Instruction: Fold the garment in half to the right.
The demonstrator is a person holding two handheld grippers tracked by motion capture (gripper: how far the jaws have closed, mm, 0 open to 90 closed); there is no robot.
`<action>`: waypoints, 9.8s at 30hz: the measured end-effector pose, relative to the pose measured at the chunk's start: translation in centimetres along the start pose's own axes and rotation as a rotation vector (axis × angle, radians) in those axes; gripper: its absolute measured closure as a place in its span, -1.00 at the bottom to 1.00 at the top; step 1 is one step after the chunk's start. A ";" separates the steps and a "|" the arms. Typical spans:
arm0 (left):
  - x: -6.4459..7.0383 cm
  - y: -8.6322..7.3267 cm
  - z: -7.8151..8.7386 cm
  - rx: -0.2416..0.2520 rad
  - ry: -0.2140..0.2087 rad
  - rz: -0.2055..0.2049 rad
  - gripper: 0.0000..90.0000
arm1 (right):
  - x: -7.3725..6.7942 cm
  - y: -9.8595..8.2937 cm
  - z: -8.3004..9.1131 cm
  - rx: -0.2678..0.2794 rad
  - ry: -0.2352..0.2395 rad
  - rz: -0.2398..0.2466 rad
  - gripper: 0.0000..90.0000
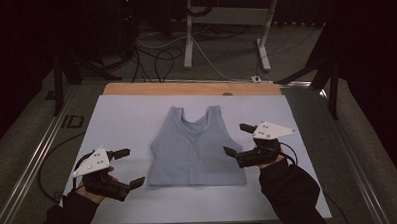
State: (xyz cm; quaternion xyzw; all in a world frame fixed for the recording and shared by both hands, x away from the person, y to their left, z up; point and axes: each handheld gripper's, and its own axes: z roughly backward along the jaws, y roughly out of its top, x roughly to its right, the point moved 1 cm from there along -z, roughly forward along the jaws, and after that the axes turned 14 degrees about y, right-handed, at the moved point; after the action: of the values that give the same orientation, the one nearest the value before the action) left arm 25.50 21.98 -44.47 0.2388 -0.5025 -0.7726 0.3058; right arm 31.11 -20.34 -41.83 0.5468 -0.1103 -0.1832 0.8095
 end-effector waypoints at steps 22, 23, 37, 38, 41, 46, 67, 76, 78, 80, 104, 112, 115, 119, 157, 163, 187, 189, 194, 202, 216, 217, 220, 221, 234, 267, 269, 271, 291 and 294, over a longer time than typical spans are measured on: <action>1.6 -0.8 -4.2 -0.109 0.049 0.008 -1.00 | 2.4 3.4 -7.3 -0.011 0.081 0.027 -0.82; 1.6 -0.9 -4.4 -0.118 0.056 0.016 -1.00 | 2.5 3.5 -7.7 -0.010 0.085 0.029 -0.82; 1.3 -3.4 -7.3 -0.307 0.090 0.061 -1.00 | 2.8 3.6 -13.2 -0.052 0.136 0.035 -0.82; 1.2 -3.6 -7.5 -0.321 0.088 0.066 -1.00 | 2.7 3.5 -13.4 -0.054 0.139 0.031 -0.82; 1.1 -3.9 -7.9 -0.342 0.086 0.075 -1.00 | 2.6 3.3 -14.1 -0.057 0.149 0.032 -0.82; 1.0 -4.4 -8.6 -0.410 0.073 0.096 -1.00 | 2.5 3.1 -14.5 -0.069 0.157 0.039 -0.82; 1.0 -5.2 -9.6 -0.533 0.019 0.167 -0.51 | 2.6 2.7 -14.9 -0.076 0.166 0.035 -0.82; 1.7 -5.1 -9.5 -0.528 -0.005 0.185 -0.28 | 2.4 2.9 -15.1 -0.076 0.164 0.030 -0.82; 2.0 -5.0 -9.6 -0.522 -0.027 0.199 -0.19 | 2.5 2.8 -15.4 -0.080 0.167 0.037 -0.82; 2.1 -4.9 -9.6 -0.521 -0.030 0.202 -0.13 | 2.5 2.8 -15.5 -0.077 0.166 0.029 -0.82; 3.1 -4.7 -10.2 -0.527 0.002 0.223 0.91 | 3.6 2.4 -17.7 -0.097 0.162 0.000 -0.82; 3.1 -4.3 -9.9 -0.497 0.009 0.218 0.92 | 4.9 3.2 -19.2 -0.099 0.154 -0.042 -0.82; 3.3 -4.3 -10.0 -0.502 0.012 0.214 0.92 | 5.7 3.5 -20.4 -0.104 0.144 -0.047 -0.82; 3.3 -4.3 -10.0 -0.505 0.021 0.218 0.92 | 6.2 3.6 -21.3 -0.109 0.133 -0.059 -0.82; 3.3 -4.1 -9.7 -0.477 0.021 0.231 0.92 | 13.1 2.7 -30.6 -0.358 -0.115 -0.215 0.00; 3.4 -4.1 -9.7 -0.476 0.020 0.232 0.92 | 13.5 2.2 -31.4 -0.395 -0.137 -0.217 0.16; 3.6 -4.0 -9.7 -0.468 0.020 0.229 0.92 | 13.2 3.1 -30.8 -0.465 -0.113 -0.135 0.95; 3.6 -4.0 -9.7 -0.467 0.021 0.230 0.92 | 13.1 3.6 -30.5 -0.455 -0.116 -0.126 0.95; 3.7 -3.9 -9.7 -0.459 0.025 0.226 0.92 | 12.9 4.5 -29.9 -0.445 -0.125 -0.108 0.95; 4.2 -3.3 -9.4 -0.438 0.026 0.210 0.92 | 12.7 5.7 -28.7 -0.424 -0.125 -0.087 0.95; 5.0 -1.0 -9.1 -0.401 0.014 0.150 0.92 | 12.7 7.9 -25.9 -0.371 -0.105 -0.070 0.95; 5.1 -0.7 -9.1 -0.398 0.015 0.150 0.92 | 12.7 8.0 -25.7 -0.369 -0.102 -0.070 0.95; 5.3 0.0 -9.3 -0.388 0.011 0.136 0.93 | 12.7 8.1 -25.3 -0.367 -0.108 -0.068 0.95; 5.6 0.6 -9.4 -0.386 0.010 0.119 0.93 | 12.8 8.2 -25.0 -0.367 -0.111 -0.065 0.95; 8.1 3.1 -10.6 -0.375 -0.035 0.042 0.92 | 13.8 8.9 -20.8 -0.278 -0.117 -0.099 0.95; 13.4 4.8 -16.4 -0.413 -0.114 -0.053 0.93 | 16.7 3.0 -16.6 -0.200 -0.096 -0.187 0.94; 13.6 5.0 -16.9 -0.414 -0.115 -0.062 0.93 | 17.1 2.7 -16.3 -0.200 -0.099 -0.191 0.94; 13.9 5.1 -17.4 -0.419 -0.117 -0.065 0.93 | 17.2 2.5 -16.2 -0.200 -0.101 -0.196 0.94; 15.5 4.5 -21.2 -0.485 -0.110 -0.085 0.92 | 18.9 0.8 -15.8 -0.228 -0.083 -0.208 0.93; 15.6 4.4 -21.7 -0.490 -0.110 -0.083 0.92 | 19.1 0.6 -15.6 -0.218 -0.081 -0.207 0.91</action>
State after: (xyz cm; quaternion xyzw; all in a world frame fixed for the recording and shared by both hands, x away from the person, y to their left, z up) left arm 30.30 -4.19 -49.64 0.1357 -0.3058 -0.8951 0.2946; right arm 54.46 -14.95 -47.61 0.4561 -0.0653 -0.2982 0.8359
